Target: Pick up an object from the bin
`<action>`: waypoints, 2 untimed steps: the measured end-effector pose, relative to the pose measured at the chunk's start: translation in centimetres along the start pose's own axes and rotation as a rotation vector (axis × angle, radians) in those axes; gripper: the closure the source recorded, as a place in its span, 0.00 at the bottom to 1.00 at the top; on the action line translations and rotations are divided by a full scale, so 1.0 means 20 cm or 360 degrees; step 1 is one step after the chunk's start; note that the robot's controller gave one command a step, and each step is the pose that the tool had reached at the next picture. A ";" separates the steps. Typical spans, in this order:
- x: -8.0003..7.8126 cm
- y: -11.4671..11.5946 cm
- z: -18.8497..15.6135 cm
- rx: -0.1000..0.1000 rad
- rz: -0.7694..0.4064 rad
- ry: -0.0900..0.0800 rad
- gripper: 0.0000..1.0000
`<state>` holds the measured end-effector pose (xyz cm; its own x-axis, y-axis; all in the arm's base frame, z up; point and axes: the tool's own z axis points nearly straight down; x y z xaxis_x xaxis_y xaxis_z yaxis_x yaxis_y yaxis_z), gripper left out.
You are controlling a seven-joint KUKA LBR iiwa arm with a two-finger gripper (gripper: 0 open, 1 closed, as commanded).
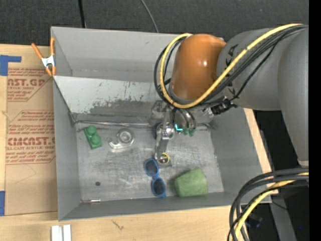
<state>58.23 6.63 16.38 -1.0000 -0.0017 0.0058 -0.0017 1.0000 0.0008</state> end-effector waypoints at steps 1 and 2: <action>0.11 -0.33 0.44 0.0003 -0.0537 -0.0022 0.00; 0.26 0.07 0.45 0.0005 -0.0900 -0.0027 0.00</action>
Offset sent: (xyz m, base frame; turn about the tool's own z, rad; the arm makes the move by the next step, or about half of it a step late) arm -0.0239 -0.0658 -0.0882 -0.3388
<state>52.92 8.09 7.32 -0.8435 -0.5370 -0.0109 -0.5370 0.8436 -0.0037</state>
